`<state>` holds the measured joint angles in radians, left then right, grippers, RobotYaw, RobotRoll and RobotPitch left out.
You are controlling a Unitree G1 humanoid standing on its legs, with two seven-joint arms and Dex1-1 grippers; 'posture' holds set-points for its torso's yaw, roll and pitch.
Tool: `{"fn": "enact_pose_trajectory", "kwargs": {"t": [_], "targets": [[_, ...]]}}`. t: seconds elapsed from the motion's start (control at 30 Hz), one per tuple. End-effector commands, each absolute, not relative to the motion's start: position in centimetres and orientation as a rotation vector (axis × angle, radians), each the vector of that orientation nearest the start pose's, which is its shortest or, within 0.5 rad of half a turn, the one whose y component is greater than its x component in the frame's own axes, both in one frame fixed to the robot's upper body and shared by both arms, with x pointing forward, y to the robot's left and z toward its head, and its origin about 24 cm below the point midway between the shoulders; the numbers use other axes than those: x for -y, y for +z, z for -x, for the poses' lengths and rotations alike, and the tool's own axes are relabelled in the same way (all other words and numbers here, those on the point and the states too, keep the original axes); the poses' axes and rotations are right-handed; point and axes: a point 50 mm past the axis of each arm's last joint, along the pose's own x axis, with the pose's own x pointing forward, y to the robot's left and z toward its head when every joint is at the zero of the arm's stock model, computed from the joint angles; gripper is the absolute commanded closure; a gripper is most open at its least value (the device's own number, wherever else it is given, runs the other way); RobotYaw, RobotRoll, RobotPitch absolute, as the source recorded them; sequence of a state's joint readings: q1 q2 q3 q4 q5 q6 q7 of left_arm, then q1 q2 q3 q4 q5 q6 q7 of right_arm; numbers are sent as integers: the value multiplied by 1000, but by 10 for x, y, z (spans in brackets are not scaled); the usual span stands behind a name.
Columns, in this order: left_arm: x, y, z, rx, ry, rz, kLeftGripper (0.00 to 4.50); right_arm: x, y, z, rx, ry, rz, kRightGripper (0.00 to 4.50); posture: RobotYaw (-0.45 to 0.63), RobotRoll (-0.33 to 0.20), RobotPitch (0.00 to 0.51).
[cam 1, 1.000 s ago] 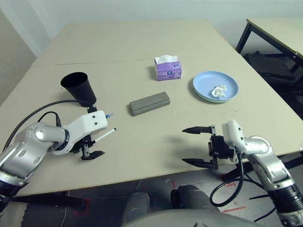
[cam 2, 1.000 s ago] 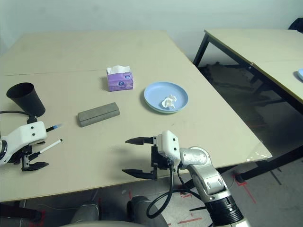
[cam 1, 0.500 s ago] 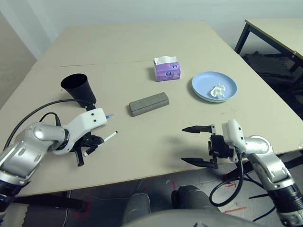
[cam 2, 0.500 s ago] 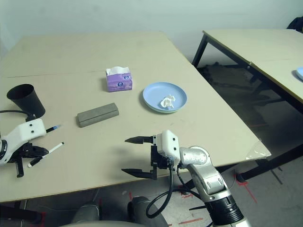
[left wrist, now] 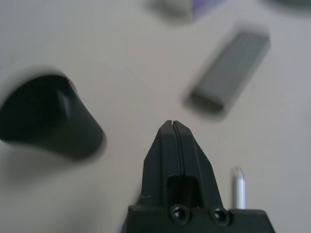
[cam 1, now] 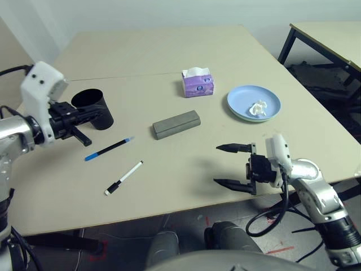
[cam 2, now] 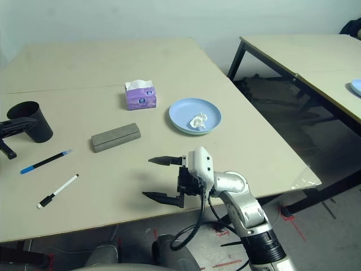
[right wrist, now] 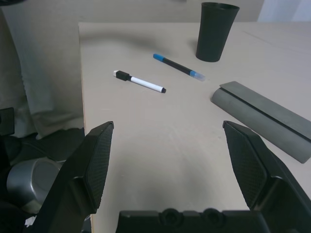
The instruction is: Organize and tidy the items on the table.
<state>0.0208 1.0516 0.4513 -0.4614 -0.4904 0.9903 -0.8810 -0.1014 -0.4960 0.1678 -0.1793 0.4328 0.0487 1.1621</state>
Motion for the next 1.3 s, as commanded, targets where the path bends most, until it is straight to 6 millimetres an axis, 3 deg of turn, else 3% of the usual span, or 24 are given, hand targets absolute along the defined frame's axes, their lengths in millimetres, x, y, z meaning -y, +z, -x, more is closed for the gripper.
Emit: {"fn": "enact_pose_trajectory", "kwargs": {"t": [0.03,0.17,0.4,0.8,1.03,1.13,1.3], "targets": [[-271,171,-197,-692,-670,-410,3862,141,98,-226,75,1420,137,0,4,0,50],[-267,159,-197,-777,-719,-530,2501,141,98,-225,72,1423,140,0,-4,0,51],[-259,144,-207,-794,-743,-584,52,140,96,-222,64,1421,149,0,-26,0,49],[-256,110,-204,-927,-756,-614,18,139,94,-219,57,1421,150,0,-33,0,49],[-258,101,-201,-949,-761,-605,18,138,95,-219,61,1422,153,0,-36,0,44],[-259,102,-202,-936,-760,-596,664,138,95,-218,58,1422,152,0,-37,0,43],[-261,106,-202,-926,-771,-583,2284,139,95,-218,55,1420,152,0,-35,0,41]]}}
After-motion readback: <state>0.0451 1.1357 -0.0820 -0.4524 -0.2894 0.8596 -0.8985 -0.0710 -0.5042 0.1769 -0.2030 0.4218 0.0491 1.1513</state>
